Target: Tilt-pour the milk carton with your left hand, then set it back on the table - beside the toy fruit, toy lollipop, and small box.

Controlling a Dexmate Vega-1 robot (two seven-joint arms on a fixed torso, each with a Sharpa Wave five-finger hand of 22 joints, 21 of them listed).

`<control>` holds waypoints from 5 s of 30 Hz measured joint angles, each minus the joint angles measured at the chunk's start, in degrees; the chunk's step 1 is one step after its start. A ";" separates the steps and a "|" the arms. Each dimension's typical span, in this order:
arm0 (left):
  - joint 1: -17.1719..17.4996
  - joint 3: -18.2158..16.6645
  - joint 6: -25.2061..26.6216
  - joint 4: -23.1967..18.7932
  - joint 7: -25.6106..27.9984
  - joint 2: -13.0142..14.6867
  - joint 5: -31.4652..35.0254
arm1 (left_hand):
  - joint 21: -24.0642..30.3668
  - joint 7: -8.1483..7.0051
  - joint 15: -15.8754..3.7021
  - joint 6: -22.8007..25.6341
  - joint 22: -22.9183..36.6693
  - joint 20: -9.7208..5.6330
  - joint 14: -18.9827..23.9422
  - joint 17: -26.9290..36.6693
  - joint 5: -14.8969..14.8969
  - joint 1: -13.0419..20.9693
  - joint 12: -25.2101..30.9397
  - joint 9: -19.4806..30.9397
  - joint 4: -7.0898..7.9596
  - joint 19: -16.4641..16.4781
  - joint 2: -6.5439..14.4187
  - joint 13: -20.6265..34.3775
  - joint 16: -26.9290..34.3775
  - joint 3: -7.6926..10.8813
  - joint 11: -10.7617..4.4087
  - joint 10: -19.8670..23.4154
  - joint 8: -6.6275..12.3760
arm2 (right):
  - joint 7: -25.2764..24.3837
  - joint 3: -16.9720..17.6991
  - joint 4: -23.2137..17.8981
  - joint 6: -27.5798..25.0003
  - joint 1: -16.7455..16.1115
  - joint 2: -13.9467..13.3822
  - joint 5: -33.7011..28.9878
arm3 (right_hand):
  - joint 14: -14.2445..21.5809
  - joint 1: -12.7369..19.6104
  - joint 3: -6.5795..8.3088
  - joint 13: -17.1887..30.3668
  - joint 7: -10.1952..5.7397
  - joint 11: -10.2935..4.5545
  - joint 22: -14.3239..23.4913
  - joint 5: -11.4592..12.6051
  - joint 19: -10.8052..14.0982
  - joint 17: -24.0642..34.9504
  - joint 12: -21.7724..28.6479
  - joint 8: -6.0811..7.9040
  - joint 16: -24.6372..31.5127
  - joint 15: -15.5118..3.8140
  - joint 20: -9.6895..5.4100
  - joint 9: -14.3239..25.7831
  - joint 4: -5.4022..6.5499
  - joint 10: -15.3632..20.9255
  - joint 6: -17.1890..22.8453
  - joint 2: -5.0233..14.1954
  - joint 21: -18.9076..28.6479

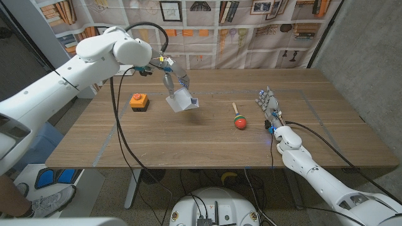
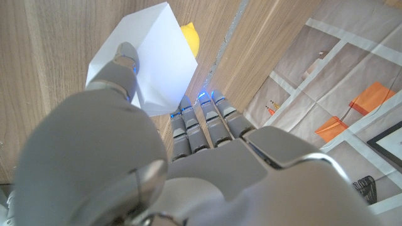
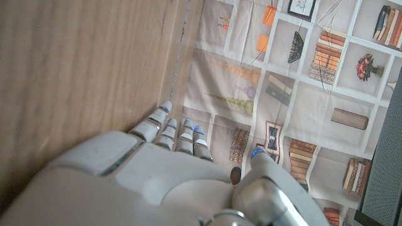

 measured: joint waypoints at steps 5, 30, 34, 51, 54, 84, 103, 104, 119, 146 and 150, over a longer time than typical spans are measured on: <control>-0.99 0.91 -0.46 -0.83 -1.91 -0.83 2.03 | 0.00 0.00 0.00 0.00 0.00 0.00 0.00 0.00 0.00 0.01 0.00 0.01 -0.10 0.00 0.01 0.29 0.00 -0.10 0.00 0.00 0.06 | 0.53 0.27 0.64 0.81 -0.07 0.25 0.42 | 0.00 0.00 0.00 0.00 0.00 0.00 0.00 0.00 0.00 0.00 0.00 0.00 0.00 0.00 0.00 0.00 0.00 0.00 0.00 0.00 0.00; -2.72 3.39 -1.89 -4.95 -8.02 -3.98 13.86 | 0.00 -0.10 0.20 -0.13 0.29 0.09 0.62 0.27 -0.04 -0.07 -0.01 0.01 -0.08 0.52 0.52 0.82 0.25 -0.72 -0.20 0.20 0.41 | 3.40 1.28 4.57 4.07 -0.48 1.91 2.70 | -0.42 0.00 -0.01 0.00 -0.31 0.00 -0.01 0.00 0.41 0.01 0.00 0.00 0.00 0.41 0.41 -0.02 0.00 0.00 0.31 0.00 0.00; -2.14 3.70 -2.17 -6.00 -8.22 -4.40 17.01 | 0.00 -0.10 -0.02 -0.13 0.29 -0.13 0.85 0.27 -0.05 -0.08 -0.02 0.00 -0.31 0.74 0.53 0.81 0.45 -0.95 0.00 0.61 0.62 | 3.76 1.38 5.25 4.45 -0.34 2.17 2.92 | -0.41 0.00 -0.01 0.00 -0.31 0.00 -0.02 0.00 0.41 0.01 0.00 0.00 0.00 0.41 0.41 -0.02 0.00 0.00 0.31 0.00 0.00; 1.87 3.81 -2.11 -9.87 -7.78 -5.66 27.70 | 0.00 -0.12 0.20 -0.32 0.28 -0.01 1.23 0.26 -0.17 -0.22 -0.23 0.00 -0.33 1.02 0.67 1.34 0.45 -1.43 -0.21 0.82 0.66 | 4.60 1.92 7.26 5.34 0.20 2.89 3.65 | -0.41 -1.35 0.39 0.00 -0.31 0.00 -0.03 -0.03 0.41 0.02 0.00 0.00 0.00 0.41 0.41 -0.02 -0.09 0.00 0.31 -0.17 0.00; 2.85 3.57 -2.01 -10.52 -7.24 -5.80 29.56 | 0.00 -0.12 0.21 -0.33 0.28 -0.01 1.23 0.26 0.00 -0.22 -0.24 0.01 -0.33 1.02 0.67 1.35 0.45 -1.43 -0.21 0.82 0.65 | 4.74 2.03 7.68 5.55 0.34 3.06 3.77 | -0.41 -0.90 0.39 0.00 -0.31 0.00 -0.03 -0.03 0.41 0.02 0.00 0.00 0.00 0.41 0.41 -0.03 -0.09 0.00 0.31 -0.62 0.00; 7.95 2.07 -2.63 -13.43 -4.32 -6.77 40.65 | 0.00 -0.23 -0.10 -0.43 0.27 -0.31 1.53 0.25 -0.01 -0.21 -0.15 0.01 -0.32 1.33 0.66 1.89 0.67 -2.53 -0.51 1.12 0.86 | 5.00 2.59 9.21 6.61 0.71 3.79 4.28 | -0.41 -0.90 0.72 0.00 -0.30 0.00 -0.03 -0.03 0.82 0.02 0.00 -0.01 0.00 0.41 0.82 -0.03 -0.10 0.00 0.30 -0.61 0.00; 8.77 2.39 -4.42 -15.07 -5.18 -7.53 44.91 | 0.00 -0.31 -0.10 -0.52 0.26 -0.31 1.53 0.44 0.21 -0.46 -0.17 0.01 -0.42 1.33 0.91 2.14 0.67 -2.64 -0.51 1.12 1.08 | 5.56 3.02 9.59 7.58 0.49 4.14 4.93 | -0.41 -0.90 0.86 0.00 -0.30 0.00 -0.03 -0.03 0.49 0.02 0.00 -0.01 0.00 0.41 1.14 -0.04 -0.24 0.00 0.30 -0.61 0.00; 8.83 2.41 -4.44 -15.09 -5.18 -7.61 44.96 | 0.00 -0.31 -0.10 -0.52 0.27 -0.31 1.53 0.52 0.21 -0.46 -0.17 0.01 -0.48 1.33 0.91 2.14 0.67 -2.69 -0.51 1.12 1.08 | 5.59 3.05 9.59 7.60 0.46 4.14 4.96 | -0.41 -0.90 0.86 0.00 -0.30 0.00 -0.03 -0.03 0.50 0.02 0.00 -0.01 0.00 0.41 1.14 -0.03 -0.24 0.00 0.30 -0.61 0.00; 10.79 0.54 -0.76 -14.68 -5.61 -9.29 43.84 | 0.00 -0.32 -0.10 -0.53 0.26 -0.31 1.53 0.54 0.21 -0.69 -0.24 0.02 -0.32 1.33 1.14 2.46 0.67 -3.01 -0.51 1.12 0.97 | 5.44 3.25 8.63 7.34 -0.26 3.66 5.09 | -0.41 -0.90 0.87 0.00 -0.30 0.00 -0.04 -0.03 0.50 0.03 0.00 -0.01 0.00 0.41 1.13 -0.04 -0.25 0.00 0.30 -0.61 0.00; 14.12 -3.69 9.30 -13.54 -1.85 -8.20 34.02 | 0.00 -0.28 -0.10 -0.49 0.26 -0.10 1.53 0.38 0.10 -0.74 -0.50 -0.20 -0.22 1.54 1.20 2.85 0.67 -3.74 -0.42 1.64 1.40 | 4.51 3.32 7.33 6.40 -0.92 3.14 4.99 | -0.16 -0.90 1.34 0.00 -0.30 0.00 -0.04 -0.03 0.71 0.03 0.00 -0.01 0.00 0.65 1.34 -0.04 -0.24 0.00 0.30 -0.61 0.00; 14.91 -4.44 10.94 -13.53 -0.77 -7.70 32.40 | 0.00 -0.28 -0.10 -0.49 0.26 -0.10 1.53 0.38 0.00 -0.74 -0.50 -0.22 -0.23 1.54 1.19 2.93 0.66 -3.86 -0.42 1.64 1.40 | 4.58 3.30 7.54 6.39 -0.77 3.21 4.99 | -0.09 -0.92 1.34 0.00 -0.30 0.00 -0.04 -0.03 0.71 0.03 0.00 -0.01 0.00 0.72 1.34 -0.04 -0.24 0.00 0.30 -0.59 0.00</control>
